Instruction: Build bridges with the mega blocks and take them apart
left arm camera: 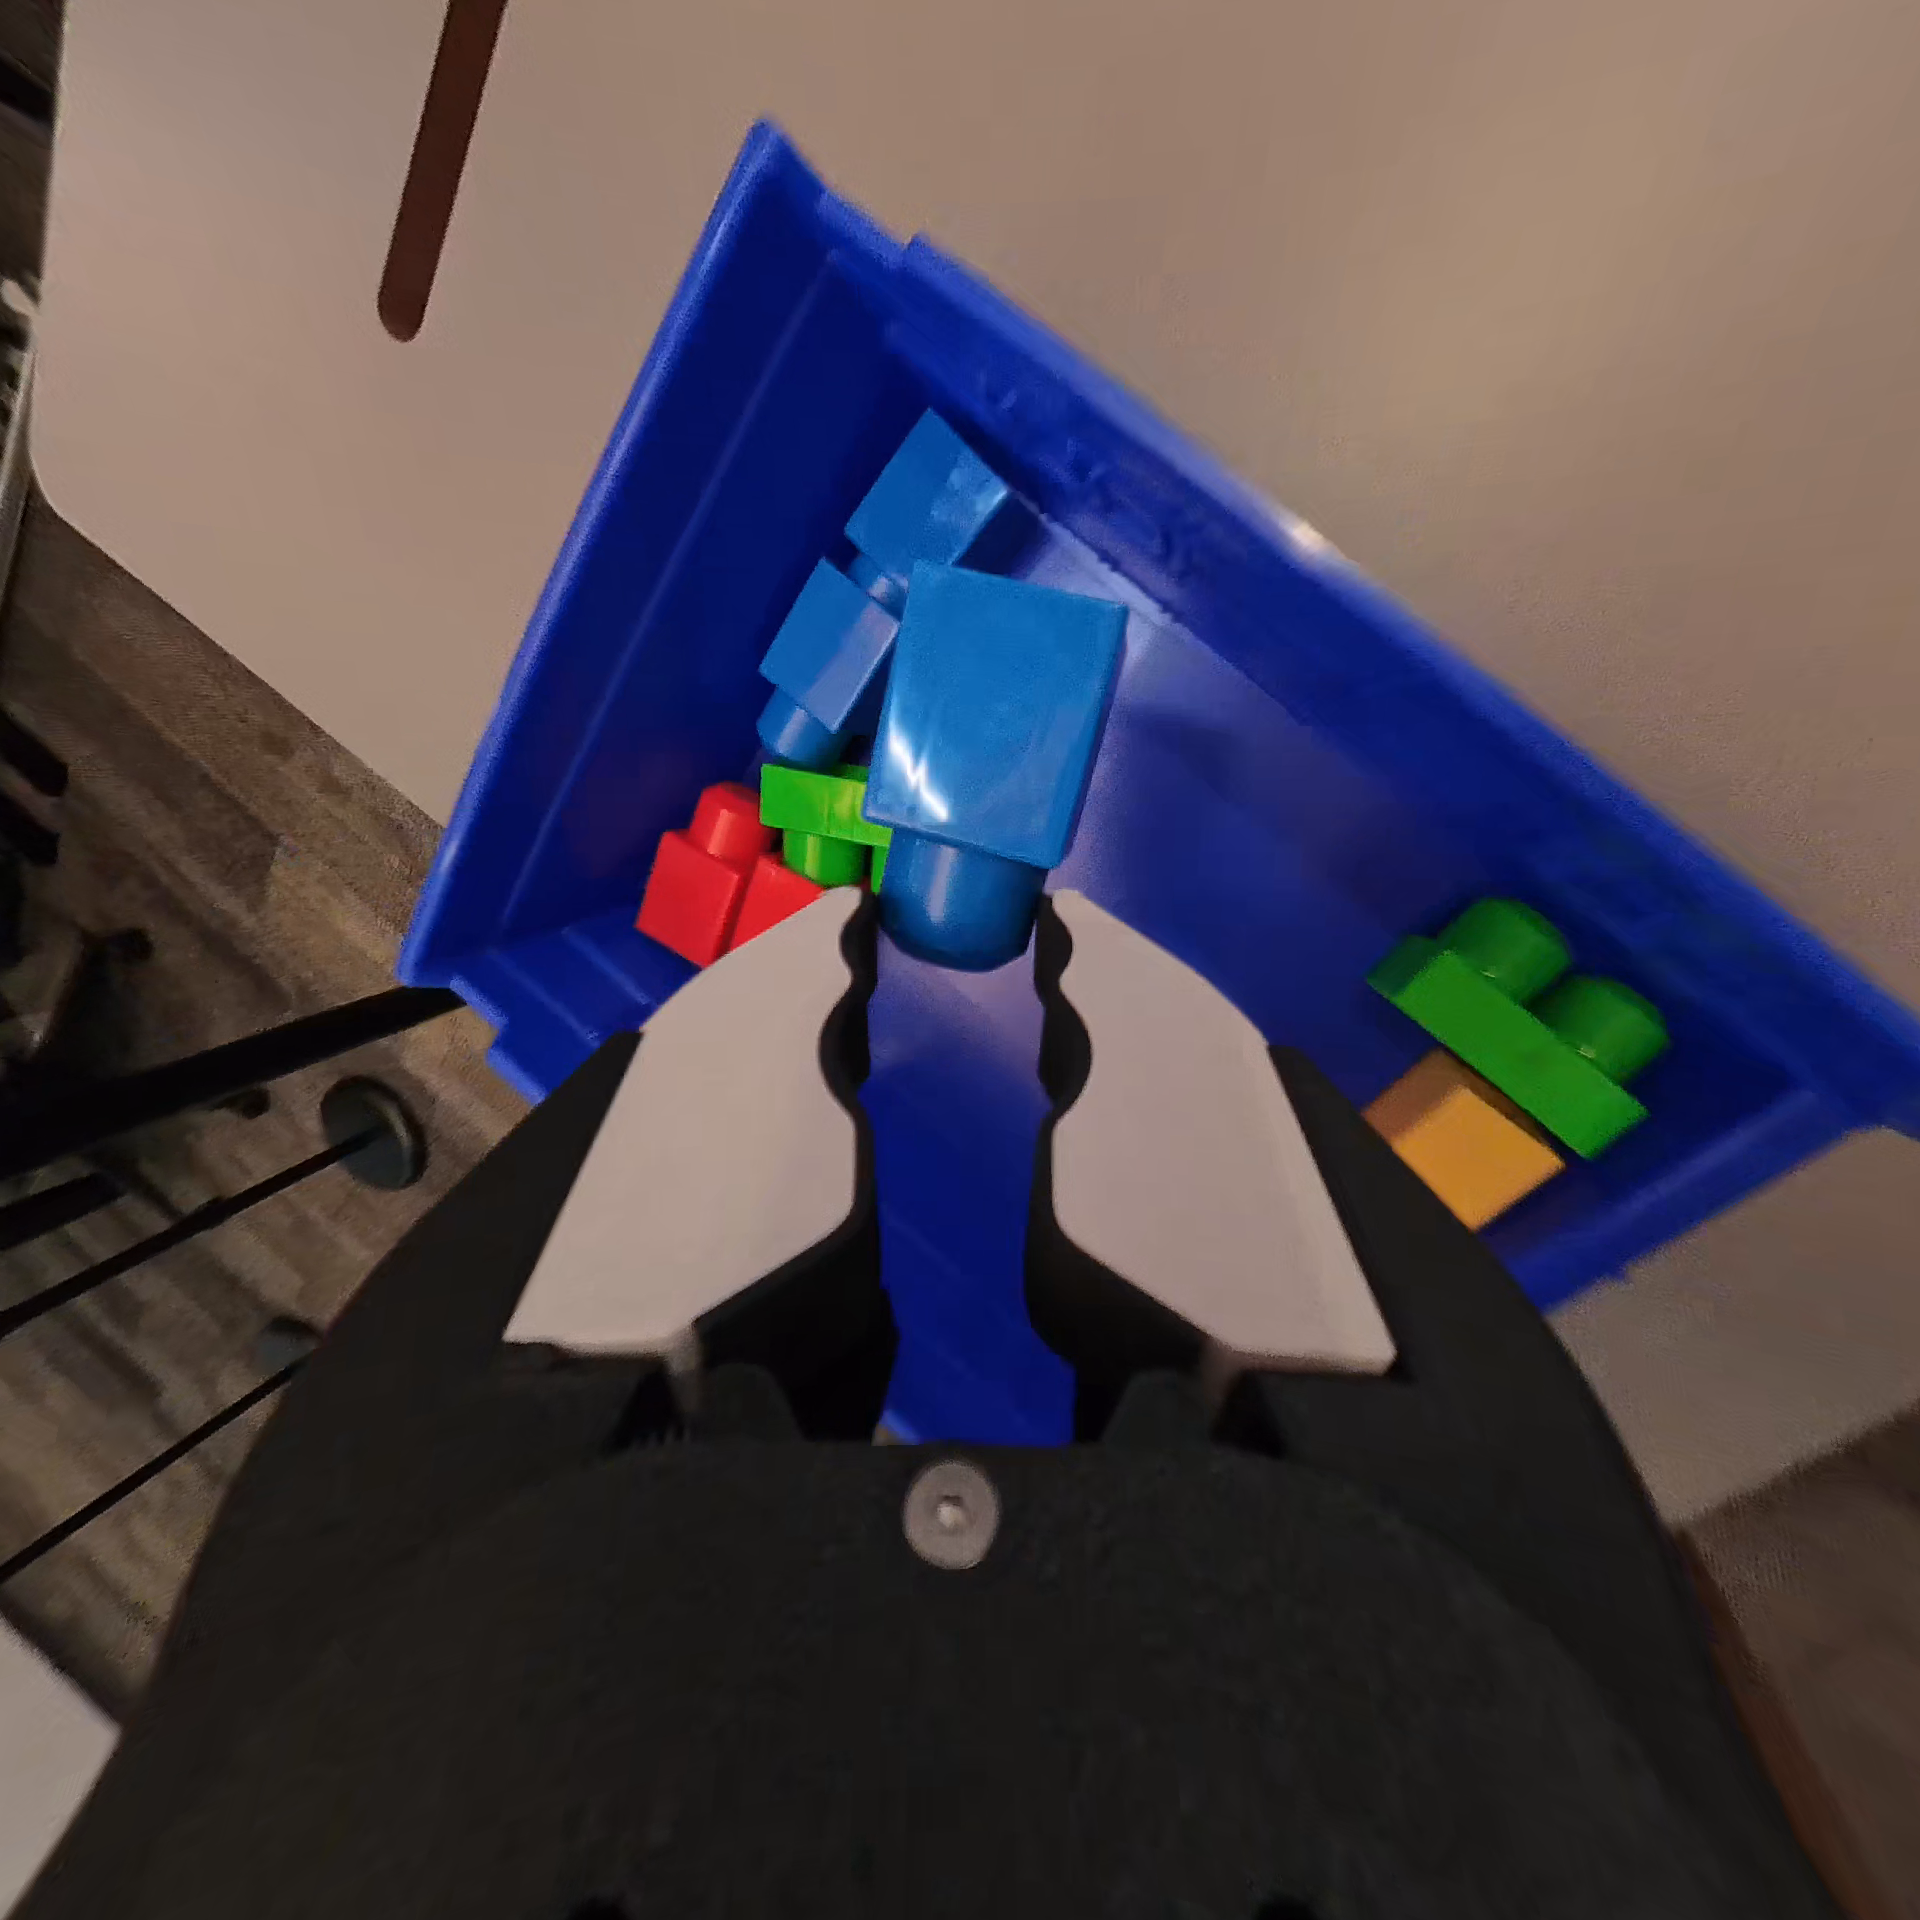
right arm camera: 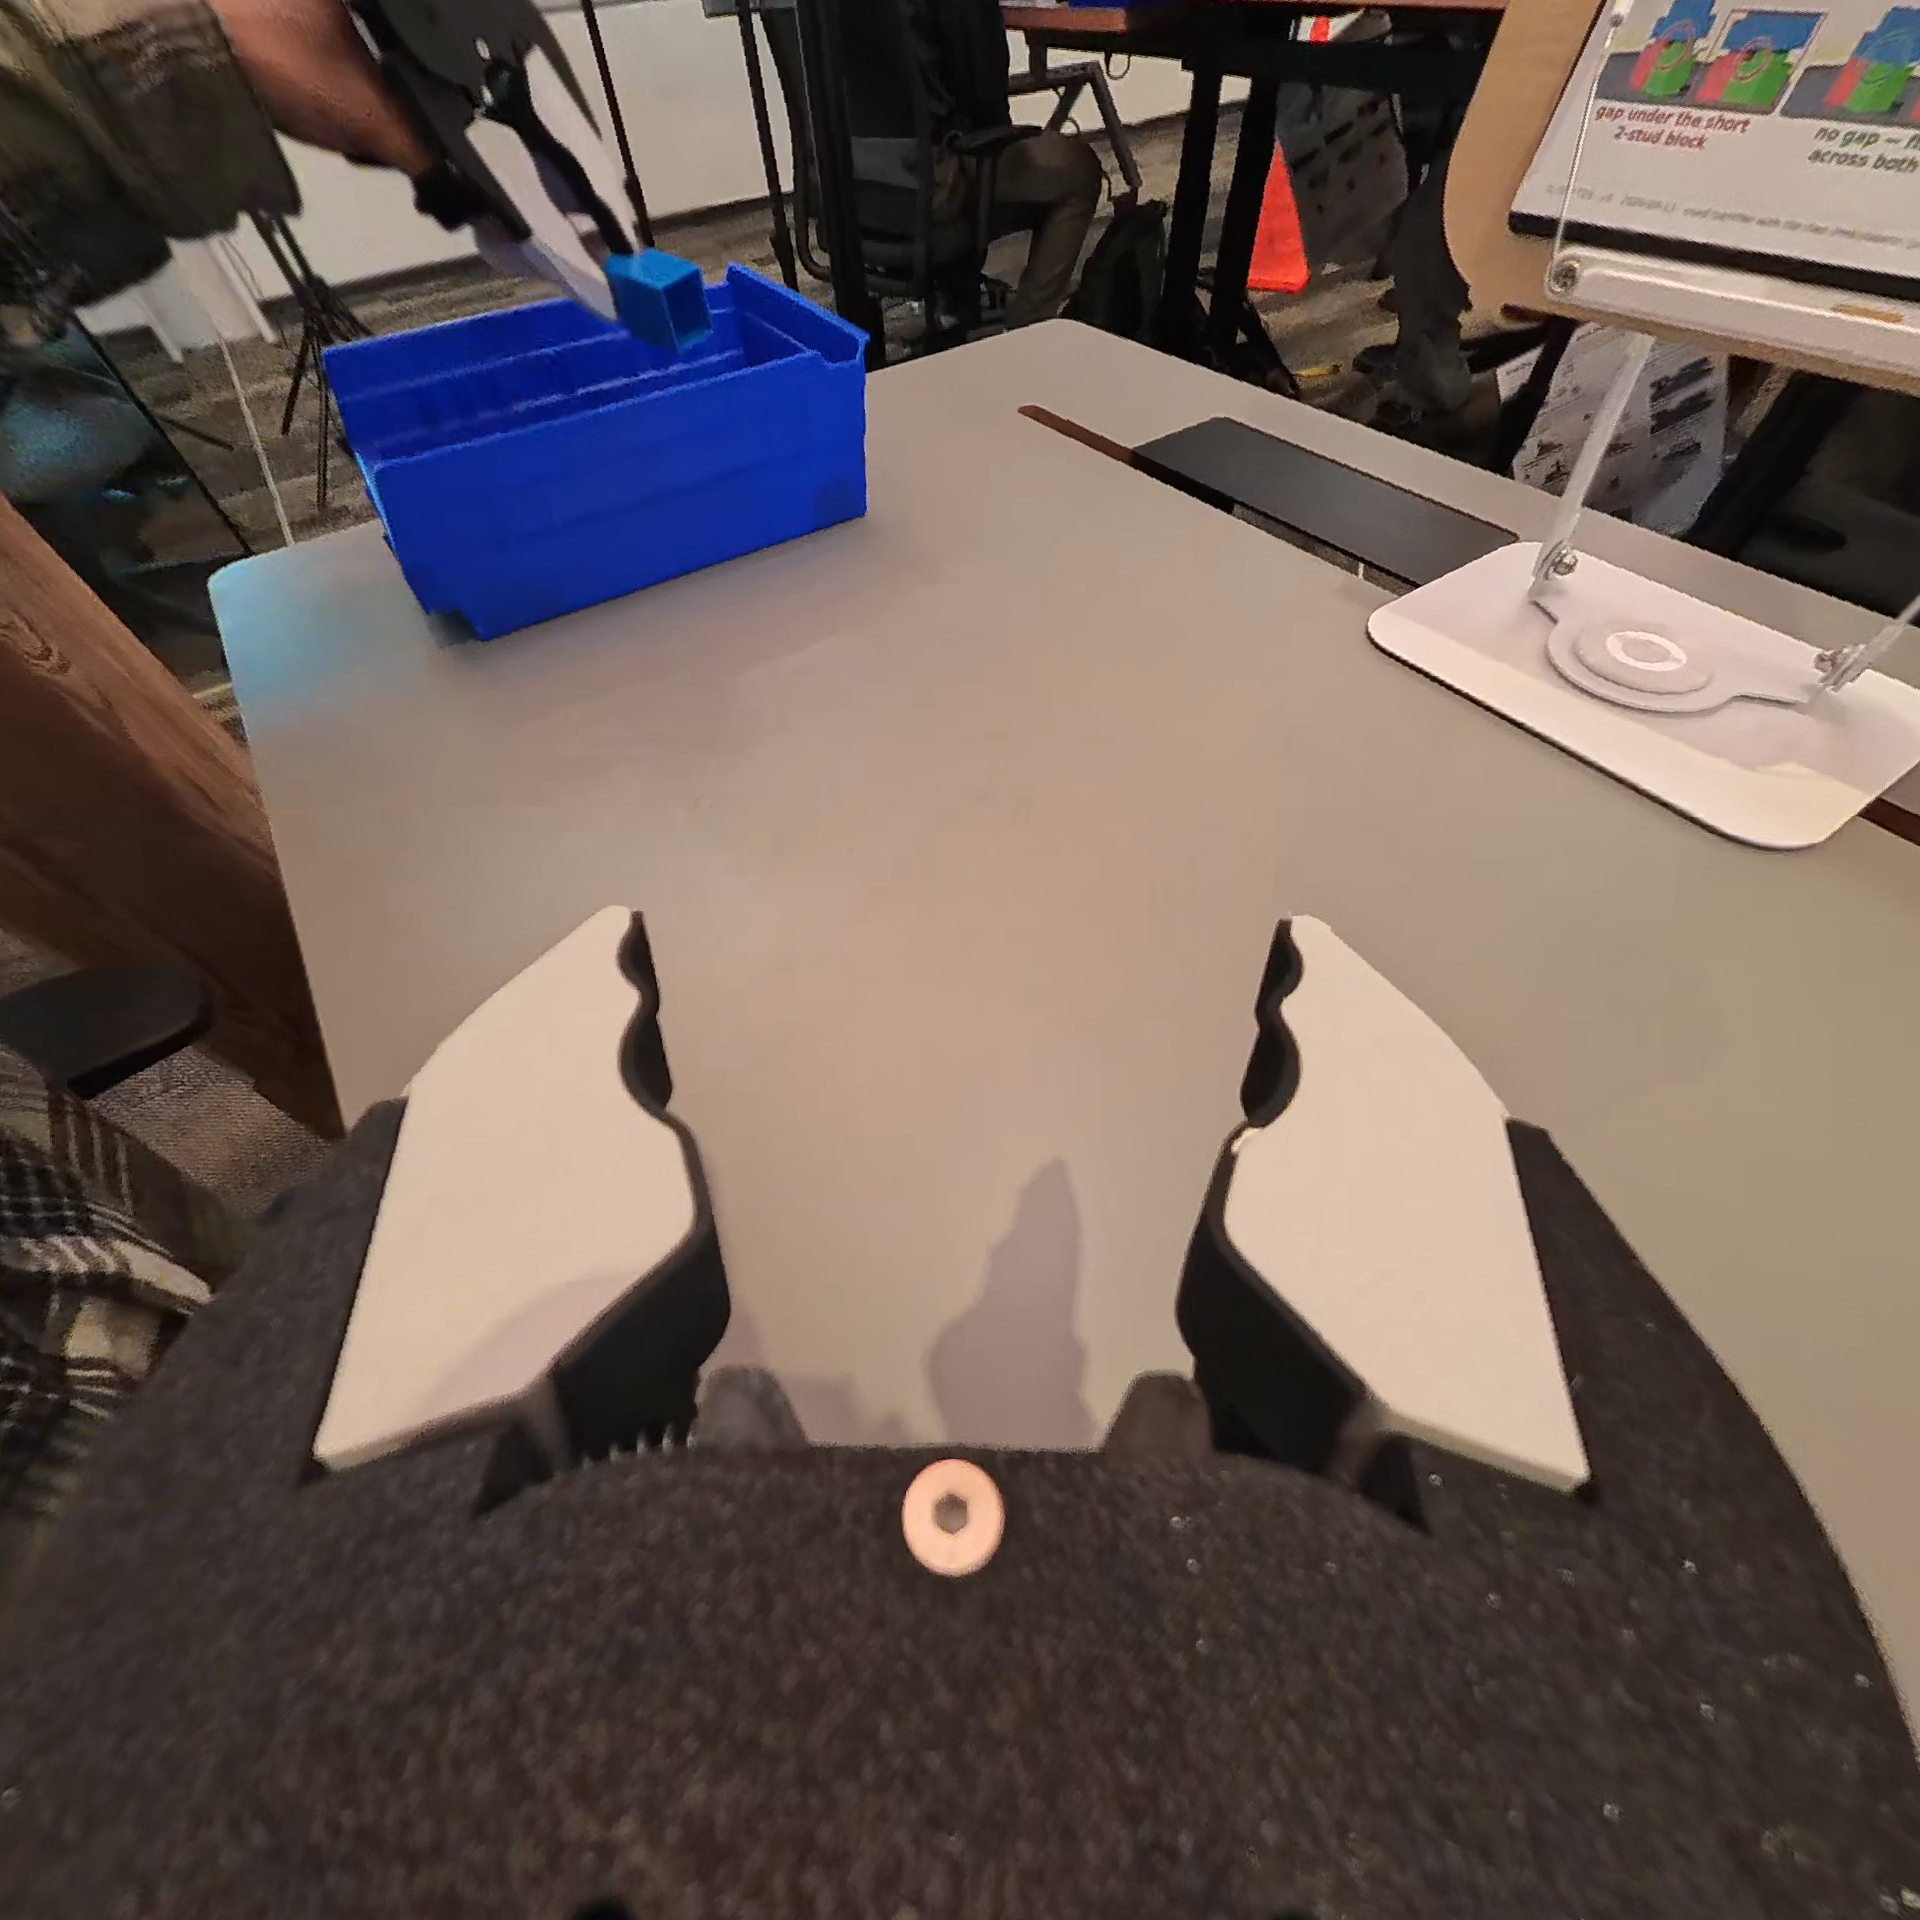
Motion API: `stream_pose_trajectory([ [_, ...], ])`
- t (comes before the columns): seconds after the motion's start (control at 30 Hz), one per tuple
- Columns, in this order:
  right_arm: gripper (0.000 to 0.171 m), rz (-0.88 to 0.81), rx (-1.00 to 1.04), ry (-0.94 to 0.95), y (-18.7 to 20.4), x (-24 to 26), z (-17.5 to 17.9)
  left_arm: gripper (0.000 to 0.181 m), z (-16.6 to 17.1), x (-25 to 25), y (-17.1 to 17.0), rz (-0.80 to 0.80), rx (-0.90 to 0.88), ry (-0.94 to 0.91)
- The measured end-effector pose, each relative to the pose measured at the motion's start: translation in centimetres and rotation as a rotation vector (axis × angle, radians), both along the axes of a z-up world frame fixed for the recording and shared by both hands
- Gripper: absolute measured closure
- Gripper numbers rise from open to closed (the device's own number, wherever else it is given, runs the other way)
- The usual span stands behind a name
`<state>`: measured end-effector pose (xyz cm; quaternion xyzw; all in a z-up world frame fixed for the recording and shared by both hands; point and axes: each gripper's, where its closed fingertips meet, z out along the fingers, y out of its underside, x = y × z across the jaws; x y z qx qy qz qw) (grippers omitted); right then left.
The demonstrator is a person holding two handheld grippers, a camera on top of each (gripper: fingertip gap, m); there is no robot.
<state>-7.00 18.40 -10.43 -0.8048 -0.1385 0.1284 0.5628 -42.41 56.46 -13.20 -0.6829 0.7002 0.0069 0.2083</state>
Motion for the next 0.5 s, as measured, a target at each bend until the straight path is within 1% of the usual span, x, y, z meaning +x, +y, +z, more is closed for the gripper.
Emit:
stream_pose_trajectory([
  [0.1, 0.063, -0.003, 0.01, 0.02, -1.2, 0.4, -0.3, 0.152, 2.5, 1.8, -2.2, -0.031, 0.001, 0.125],
  [0.2, 0.063, -0.012, 0.021, 0.03, -2.5, 1.0, -0.4, 0.152, 3.6, 4.2, -4.2, -0.067, 0.02, 0.299],
  [0.37, 0.064, -0.042, 0.034, 0.04, -4.8, 2.3, -0.6, 0.152, 3.5, 9.4, -7.6, -0.132, 0.047, 0.602],
  [0.5, 0.065, -0.07, 0.053, 0.045, -6.6, 3.3, -0.6, 0.153, 2.5, 13.7, -9.8, -0.165, 0.091, 0.837],
])
